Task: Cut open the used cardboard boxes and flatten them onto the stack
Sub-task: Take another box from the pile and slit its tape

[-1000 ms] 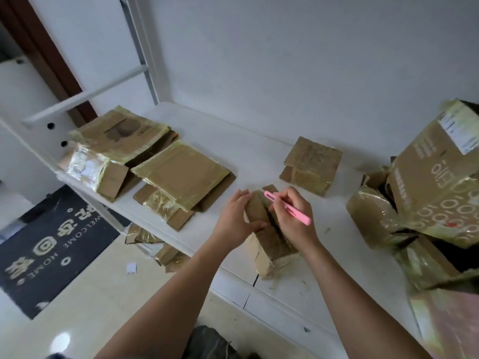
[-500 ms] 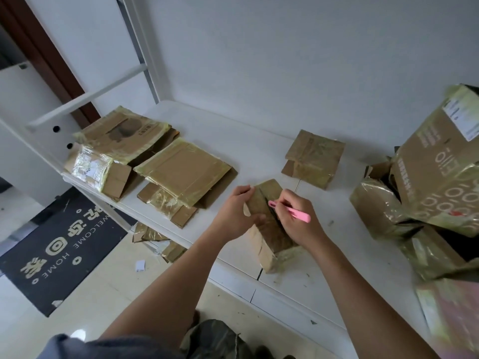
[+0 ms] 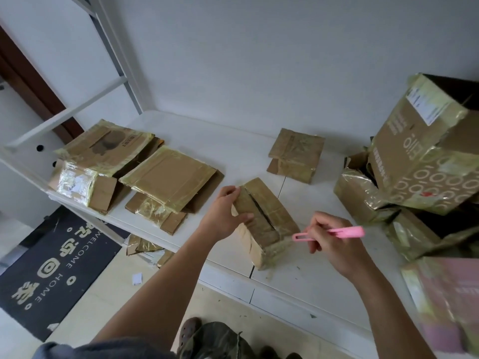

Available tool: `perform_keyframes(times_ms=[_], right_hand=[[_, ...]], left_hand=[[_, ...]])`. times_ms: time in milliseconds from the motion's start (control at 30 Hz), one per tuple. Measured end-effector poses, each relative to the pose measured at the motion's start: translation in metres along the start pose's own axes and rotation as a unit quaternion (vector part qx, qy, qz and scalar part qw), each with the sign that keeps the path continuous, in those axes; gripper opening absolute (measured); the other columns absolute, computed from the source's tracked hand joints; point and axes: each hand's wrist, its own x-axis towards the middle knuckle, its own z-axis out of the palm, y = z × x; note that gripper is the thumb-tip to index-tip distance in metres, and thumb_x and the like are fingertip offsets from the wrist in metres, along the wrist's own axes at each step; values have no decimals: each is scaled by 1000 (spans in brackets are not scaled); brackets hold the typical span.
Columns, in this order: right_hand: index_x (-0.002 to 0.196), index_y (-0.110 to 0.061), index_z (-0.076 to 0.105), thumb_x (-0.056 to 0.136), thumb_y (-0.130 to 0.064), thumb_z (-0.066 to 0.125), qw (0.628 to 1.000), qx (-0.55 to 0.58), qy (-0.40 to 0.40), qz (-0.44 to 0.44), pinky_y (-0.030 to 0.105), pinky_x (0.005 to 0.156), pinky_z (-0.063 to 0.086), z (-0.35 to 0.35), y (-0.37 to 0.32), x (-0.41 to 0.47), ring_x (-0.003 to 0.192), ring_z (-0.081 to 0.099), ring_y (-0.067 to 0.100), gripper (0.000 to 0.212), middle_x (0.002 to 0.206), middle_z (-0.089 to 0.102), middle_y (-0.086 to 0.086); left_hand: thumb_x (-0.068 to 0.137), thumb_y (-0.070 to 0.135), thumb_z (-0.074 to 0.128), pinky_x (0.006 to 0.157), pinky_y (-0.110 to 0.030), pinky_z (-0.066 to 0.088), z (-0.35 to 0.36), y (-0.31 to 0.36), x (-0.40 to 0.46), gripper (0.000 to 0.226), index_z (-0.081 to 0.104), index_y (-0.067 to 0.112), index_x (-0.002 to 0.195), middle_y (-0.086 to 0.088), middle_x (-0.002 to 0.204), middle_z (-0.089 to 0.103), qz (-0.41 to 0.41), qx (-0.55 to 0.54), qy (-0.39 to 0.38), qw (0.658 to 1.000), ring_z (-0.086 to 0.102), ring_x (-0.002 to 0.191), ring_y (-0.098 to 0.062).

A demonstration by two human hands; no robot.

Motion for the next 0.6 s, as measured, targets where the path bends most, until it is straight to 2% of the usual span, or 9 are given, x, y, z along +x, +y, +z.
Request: perform_keyframes(times_ms=[67,167,233,333,400,467,533,600], right_hand=[[61,-14,51,82,-15,52,998,36,43,0,17,53,42,-5,9,-7,56,59,2,21,56,58,11],[82,-7,62,95,0,54,984,109,143,-2,18,60,50,-5,24,-12,63,62,10,17,66,65,9],[94,-7,67,99,-5,52,972,147,183,1,23,70,56,-3,30,-13,73,67,13,16,77,69,9],[94,-6,69,99,-16,56,959,186,215,8,33,80,59,3,35,-16,82,70,21,17,83,70,11],[89,-4,66,96,-14,61,954,191,232,11,33,78,60,8,38,-17,79,71,20,14,80,71,11],[88,-1,63,96,-7,60,949,196,248,16,32,76,60,14,40,-17,76,71,19,10,81,71,11],[92,1,62,95,0,58,938,227,263,22,33,77,60,21,43,-15,75,70,18,5,88,69,15],[95,4,62,95,2,57,927,252,276,25,39,80,60,26,45,-13,76,68,18,5,90,68,16]], left_hand=[[85,43,70,96,-23,31,1,4,-1,81,33,13,151,3,146,30,-5,25,11,1000,37,129,-15],[80,54,71,96,-31,40,7,14,-6,82,37,15,144,-2,141,33,-44,97,58,993,38,126,-19],[76,64,68,101,-36,39,11,23,-13,94,27,16,146,-7,139,31,-93,136,72,984,32,128,-26],[78,74,56,106,-41,34,19,35,-21,102,12,19,151,-10,139,25,-116,195,69,971,30,129,-32],[85,69,50,110,-43,27,21,40,-23,91,9,21,150,-7,143,18,-68,247,92,962,25,132,-31],[93,52,49,116,-46,15,22,41,-21,75,11,25,151,-1,155,8,31,258,85,962,11,141,-30],[99,42,44,120,-45,2,24,39,-17,62,16,32,153,5,162,4,118,213,9,970,-3,149,-23],[102,49,33,122,-42,-5,29,34,-17,57,16,38,154,9,164,3,138,198,-68,968,-9,150,-20]])
